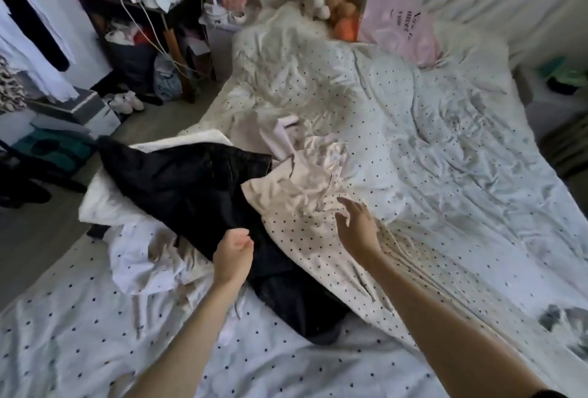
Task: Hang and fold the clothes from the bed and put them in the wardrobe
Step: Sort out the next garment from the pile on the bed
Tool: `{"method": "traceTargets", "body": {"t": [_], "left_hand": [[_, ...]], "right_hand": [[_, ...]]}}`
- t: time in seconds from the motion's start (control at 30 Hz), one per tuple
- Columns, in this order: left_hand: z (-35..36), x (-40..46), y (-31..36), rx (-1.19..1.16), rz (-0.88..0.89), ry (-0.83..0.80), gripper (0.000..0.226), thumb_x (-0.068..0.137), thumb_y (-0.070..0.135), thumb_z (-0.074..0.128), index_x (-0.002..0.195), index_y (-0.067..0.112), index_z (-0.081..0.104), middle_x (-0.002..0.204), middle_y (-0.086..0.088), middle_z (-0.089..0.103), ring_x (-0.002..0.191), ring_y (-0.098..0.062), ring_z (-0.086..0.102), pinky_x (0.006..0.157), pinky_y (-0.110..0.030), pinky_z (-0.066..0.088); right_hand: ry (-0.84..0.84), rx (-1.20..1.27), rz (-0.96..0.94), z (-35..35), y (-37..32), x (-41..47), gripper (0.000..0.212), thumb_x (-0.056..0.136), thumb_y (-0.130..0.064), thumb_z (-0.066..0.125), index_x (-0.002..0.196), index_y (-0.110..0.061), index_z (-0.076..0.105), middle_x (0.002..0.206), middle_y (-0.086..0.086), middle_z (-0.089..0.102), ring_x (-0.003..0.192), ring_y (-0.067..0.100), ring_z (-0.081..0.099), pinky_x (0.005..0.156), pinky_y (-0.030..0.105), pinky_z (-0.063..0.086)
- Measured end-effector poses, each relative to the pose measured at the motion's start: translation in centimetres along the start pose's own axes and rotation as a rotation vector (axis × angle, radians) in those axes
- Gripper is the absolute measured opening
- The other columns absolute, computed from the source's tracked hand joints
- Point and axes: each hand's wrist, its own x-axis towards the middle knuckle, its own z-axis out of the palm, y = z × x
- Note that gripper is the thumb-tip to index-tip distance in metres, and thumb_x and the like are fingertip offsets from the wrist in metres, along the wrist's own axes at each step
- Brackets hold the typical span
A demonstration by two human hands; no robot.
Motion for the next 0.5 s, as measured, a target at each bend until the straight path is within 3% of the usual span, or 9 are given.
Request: {"method": "traceTargets", "body": {"t": [0.1, 0.17, 0.33, 0.43, 0.5], "left_hand": [[3.4, -2.7, -2.3, -0.065, -0.019, 0.006, 0.011, 0.093, 0.009, 0.052, 0.097, 0.016, 0.059, 0.102, -0.006, 0.064, 0.087, -0.020, 0.065, 0.082, -0.040, 0.054], [6.3, -4.5, -3.2, -0.091, -0.087, -0.121, 0.007, 0.093, 0.015, 0.055, 0.099, 0.011, 0.058, 0.098, -0.009, 0.065, 0.075, -0.014, 0.064, 0.067, -0.029, 0.054], [12.8, -8.1, -4.5, -0.097, -0.256, -0.330, 0.025, 0.090, 0.030, 0.061, 0.105, 0.010, 0.057, 0.098, -0.005, 0.064, 0.087, -0.014, 0.064, 0.068, -0.025, 0.055], [15.3, -8.8, -4.6, -0.180, -0.309, -0.270, 0.020, 0.090, 0.026, 0.063, 0.100, 0.009, 0.059, 0.087, -0.004, 0.062, 0.080, -0.017, 0.062, 0.067, -0.026, 0.053], [16.9, -9.4, -4.8, -0.166, -0.321, -0.185, 0.020, 0.089, 0.025, 0.064, 0.095, 0.007, 0.058, 0.080, -0.005, 0.061, 0.066, -0.017, 0.061, 0.063, -0.027, 0.052]], "right_hand": [[0.077, 0.015, 0.124, 1.8, 5.6, -7.2, 0.032, 0.096, -0.013, 0.045, 0.127, -0.010, 0.054, 0.134, 0.009, 0.051, 0.115, 0.027, 0.054, 0.091, 0.035, 0.045], [0.135, -0.005, 0.230, 2.3, 9.1, -11.5, 0.026, 0.096, -0.012, 0.046, 0.117, -0.010, 0.060, 0.119, 0.008, 0.058, 0.101, 0.027, 0.058, 0.080, 0.035, 0.047], [0.075, -0.015, 0.473, 1.5, 15.5, -18.2, 0.019, 0.097, -0.018, 0.045, 0.081, -0.019, 0.054, 0.088, 0.000, 0.057, 0.070, 0.017, 0.051, 0.057, 0.030, 0.039], [0.100, 0.043, 0.599, 0.2, 18.0, -19.0, 0.031, 0.098, -0.031, 0.041, 0.072, -0.017, 0.051, 0.065, 0.000, 0.053, 0.056, 0.016, 0.048, 0.049, 0.029, 0.031], [0.185, 0.255, 0.768, -0.7, 19.7, -19.5, 0.035, 0.097, -0.031, 0.044, 0.071, -0.011, 0.057, 0.059, 0.003, 0.055, 0.055, 0.019, 0.051, 0.051, 0.028, 0.035]]}}
